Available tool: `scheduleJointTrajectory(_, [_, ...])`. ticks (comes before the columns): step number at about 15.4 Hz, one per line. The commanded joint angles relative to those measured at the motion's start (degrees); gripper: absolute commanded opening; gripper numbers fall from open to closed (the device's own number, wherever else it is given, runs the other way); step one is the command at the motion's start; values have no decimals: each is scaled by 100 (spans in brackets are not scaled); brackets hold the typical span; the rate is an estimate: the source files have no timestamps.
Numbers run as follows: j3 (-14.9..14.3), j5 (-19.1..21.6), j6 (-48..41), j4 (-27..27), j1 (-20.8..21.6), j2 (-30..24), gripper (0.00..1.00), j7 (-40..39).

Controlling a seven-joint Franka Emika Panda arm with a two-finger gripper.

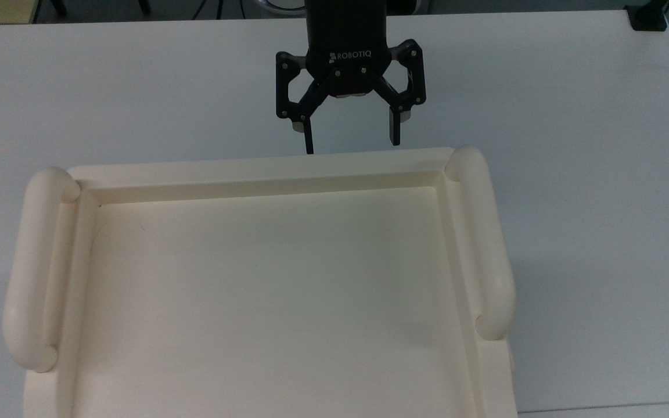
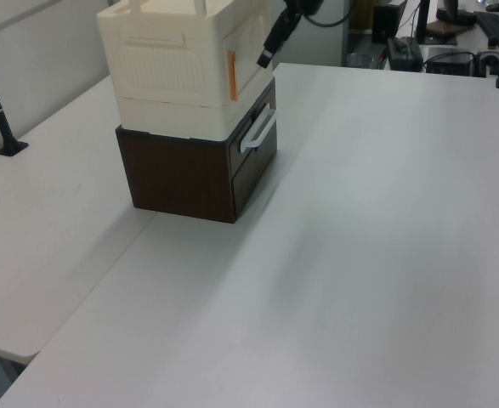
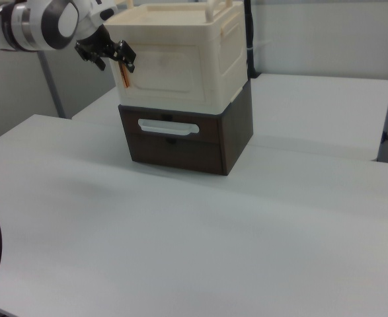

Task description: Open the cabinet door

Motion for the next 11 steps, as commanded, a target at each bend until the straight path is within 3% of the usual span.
scheduleJointTrajectory(1, [-33,2,682,244,73,358,100,110])
scheduleJointTrajectory(7, [-15,-51,1262,235,82,561,99,13])
scheduleJointTrajectory(11, [-33,-244,1316,226,196,605,71,22])
